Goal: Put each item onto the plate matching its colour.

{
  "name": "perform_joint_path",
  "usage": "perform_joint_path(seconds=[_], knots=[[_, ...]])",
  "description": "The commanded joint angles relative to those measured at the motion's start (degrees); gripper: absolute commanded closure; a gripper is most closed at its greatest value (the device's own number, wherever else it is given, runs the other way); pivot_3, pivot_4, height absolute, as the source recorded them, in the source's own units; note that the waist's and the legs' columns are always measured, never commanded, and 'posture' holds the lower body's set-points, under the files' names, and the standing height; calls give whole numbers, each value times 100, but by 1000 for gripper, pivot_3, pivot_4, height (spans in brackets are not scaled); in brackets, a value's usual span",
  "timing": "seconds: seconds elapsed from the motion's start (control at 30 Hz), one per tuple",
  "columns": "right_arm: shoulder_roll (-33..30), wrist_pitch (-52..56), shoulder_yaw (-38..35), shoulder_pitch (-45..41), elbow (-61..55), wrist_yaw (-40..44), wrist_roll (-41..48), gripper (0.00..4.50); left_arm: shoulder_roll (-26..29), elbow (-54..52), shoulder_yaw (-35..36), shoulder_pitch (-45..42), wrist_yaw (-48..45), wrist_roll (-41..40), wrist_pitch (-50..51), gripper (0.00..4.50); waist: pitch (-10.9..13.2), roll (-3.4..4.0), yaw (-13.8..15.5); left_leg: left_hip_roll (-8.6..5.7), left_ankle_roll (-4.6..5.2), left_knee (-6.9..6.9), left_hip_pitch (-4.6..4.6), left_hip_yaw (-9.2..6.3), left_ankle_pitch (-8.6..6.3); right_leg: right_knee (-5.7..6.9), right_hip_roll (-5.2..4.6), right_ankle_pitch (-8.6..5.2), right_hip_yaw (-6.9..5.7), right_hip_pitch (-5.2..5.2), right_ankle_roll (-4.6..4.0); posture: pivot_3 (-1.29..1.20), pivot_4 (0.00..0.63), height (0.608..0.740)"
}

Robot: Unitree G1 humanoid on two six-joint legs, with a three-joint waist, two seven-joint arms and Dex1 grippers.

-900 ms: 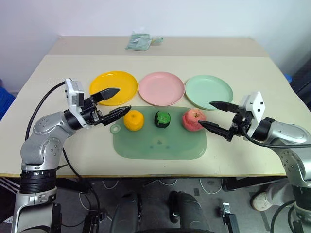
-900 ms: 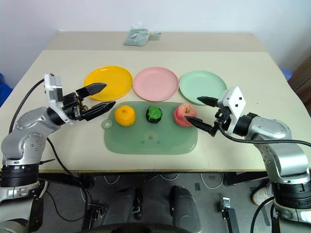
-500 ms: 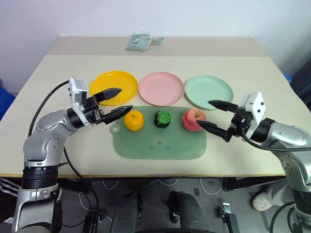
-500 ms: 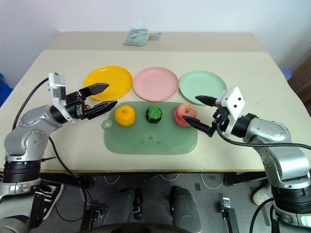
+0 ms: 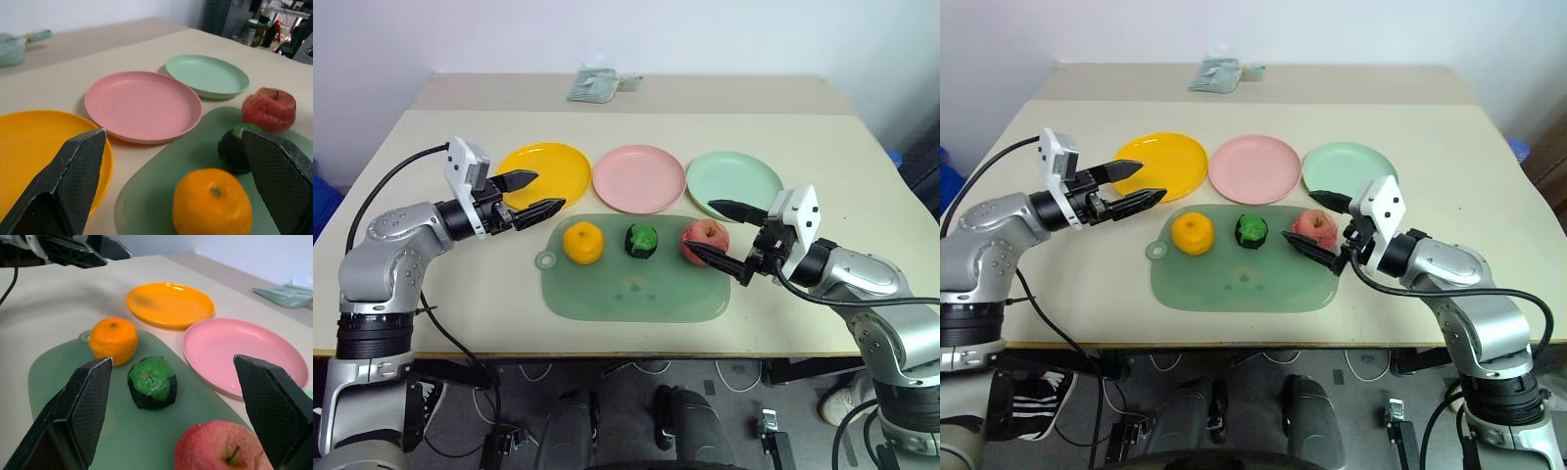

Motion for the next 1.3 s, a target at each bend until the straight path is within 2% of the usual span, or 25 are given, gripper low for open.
perform_joint_path(seconds=[0.03,0.23,0.33,0.6,0.7,0.87,1.1,1.3], knots=[[51,-109,-30,-98,-148,-29,17,472,90,-274,-96,-192,236,86,272,0,0,1,-6,0,0,0,0,0,0,1,1,0,0,-2,1,0,150,740],[99,-192,-55,-50,-180,-66,-5,472,-57,-293,-445,-150,-47,395,-344,0,0,1,7,0,0,0,0,1,0,4,1,0,0,-1,0,0,150,740],[111,-226,-83,-26,-184,-83,4,472,-71,-231,-609,-226,-212,396,-306,0,0,1,7,0,0,0,0,1,0,4,0,0,0,-1,-1,0,150,740],[156,-303,-82,35,-209,-122,-9,472,-66,-52,-786,-553,-583,128,434,0,0,1,4,-1,0,0,0,0,0,4,0,0,0,-1,1,0,150,740],[170,-300,-75,46,-221,-133,17,472,128,-70,-956,-681,-792,51,1024,0,0,1,2,0,0,1,0,0,0,6,1,2,0,-2,4,0,150,740],[118,-219,-86,116,-306,-100,107,472,267,-116,-1217,-534,-1276,373,399,0,0,1,0,0,0,0,0,0,0,6,1,-2,0,-3,-2,0,150,740],[-242,242,-385,198,-580,231,798,472,134,-170,-1188,-603,-1138,396,421,0,0,1,9,-1,0,1,-1,0,0,6,-1,-3,2,-3,-3,0,150,740],[-1138,620,-527,-134,-891,470,870,472,81,-81,-1234,-639,-1135,565,186,0,0,1,10,-1,0,1,0,-1,0,6,0,-3,3,-4,-5,0,150,740]])
